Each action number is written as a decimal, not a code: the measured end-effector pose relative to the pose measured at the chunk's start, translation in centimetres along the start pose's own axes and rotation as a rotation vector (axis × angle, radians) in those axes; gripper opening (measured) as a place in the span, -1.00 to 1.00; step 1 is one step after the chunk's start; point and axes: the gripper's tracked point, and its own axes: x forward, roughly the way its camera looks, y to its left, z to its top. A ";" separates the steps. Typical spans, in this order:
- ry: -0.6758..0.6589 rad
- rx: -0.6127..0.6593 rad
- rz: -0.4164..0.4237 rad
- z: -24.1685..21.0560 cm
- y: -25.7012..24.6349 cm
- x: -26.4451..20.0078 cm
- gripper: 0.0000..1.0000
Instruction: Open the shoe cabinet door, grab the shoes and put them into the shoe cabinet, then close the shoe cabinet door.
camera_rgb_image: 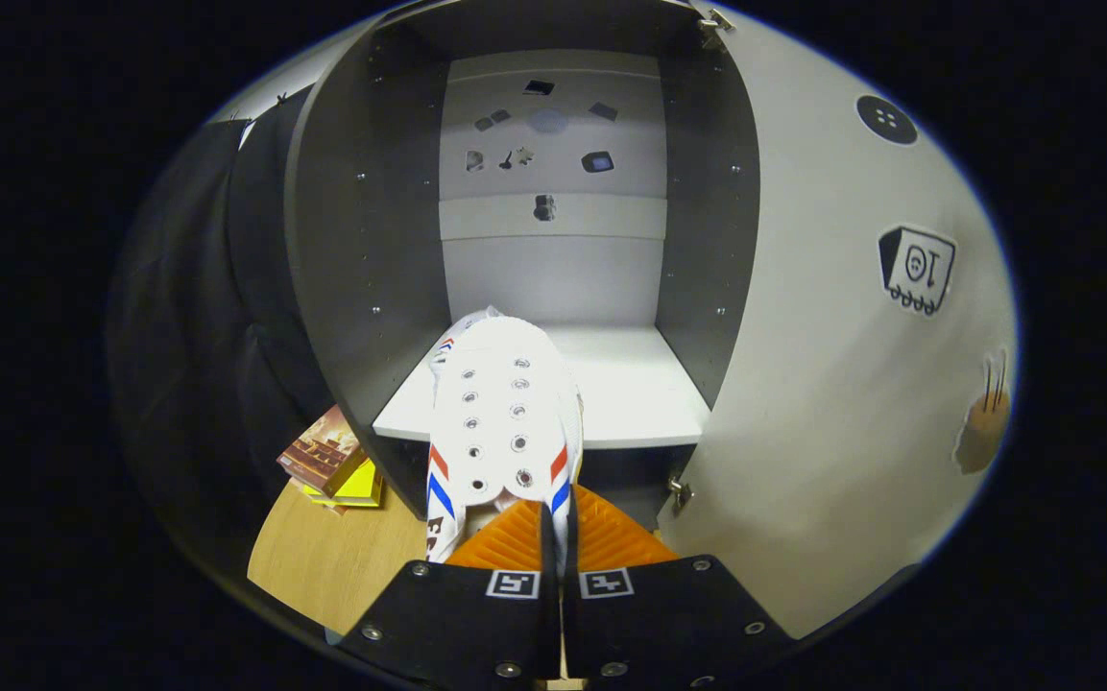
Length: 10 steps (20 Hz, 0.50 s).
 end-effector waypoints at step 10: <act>-0.057 0.019 -0.040 8.1 -0.4 5.2 -0.99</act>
